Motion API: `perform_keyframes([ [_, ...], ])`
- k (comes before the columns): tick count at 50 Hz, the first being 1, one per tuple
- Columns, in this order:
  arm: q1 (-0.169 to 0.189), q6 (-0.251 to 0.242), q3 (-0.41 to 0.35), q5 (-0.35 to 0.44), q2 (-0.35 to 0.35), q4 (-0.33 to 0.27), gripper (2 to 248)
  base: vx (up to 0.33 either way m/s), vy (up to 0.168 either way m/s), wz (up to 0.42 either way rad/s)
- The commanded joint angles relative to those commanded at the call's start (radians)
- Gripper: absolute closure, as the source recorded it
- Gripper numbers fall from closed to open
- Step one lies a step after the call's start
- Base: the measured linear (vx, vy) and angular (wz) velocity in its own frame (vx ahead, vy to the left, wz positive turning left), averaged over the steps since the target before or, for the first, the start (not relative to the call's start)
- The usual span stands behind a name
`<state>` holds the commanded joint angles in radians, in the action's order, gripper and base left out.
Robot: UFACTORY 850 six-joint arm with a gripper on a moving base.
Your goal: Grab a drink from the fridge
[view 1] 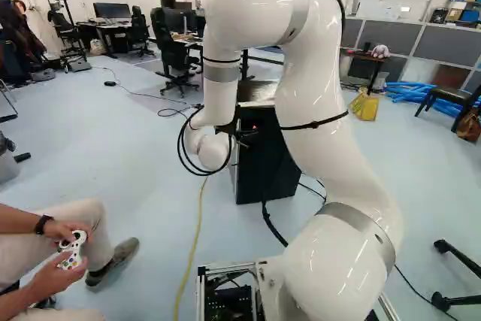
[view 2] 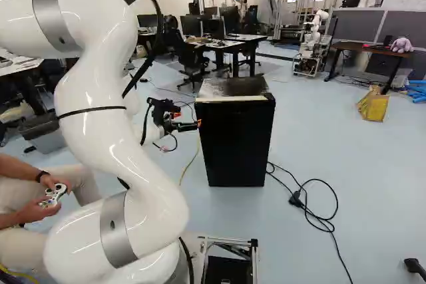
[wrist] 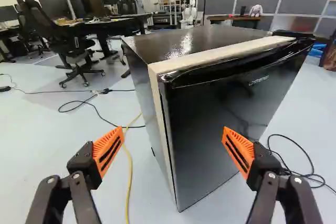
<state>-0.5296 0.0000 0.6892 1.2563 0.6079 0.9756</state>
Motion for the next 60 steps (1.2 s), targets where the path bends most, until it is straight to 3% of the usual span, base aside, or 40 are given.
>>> perform_keyframes([
  [29, 0.007, 0.000, 0.117, 0.015, 0.069, 0.131, 3, 0.000, 0.000, 0.000],
  [60, 0.026, 0.000, 0.186, 0.040, 0.109, 0.232, 3, 0.000, 0.000, 0.000],
])
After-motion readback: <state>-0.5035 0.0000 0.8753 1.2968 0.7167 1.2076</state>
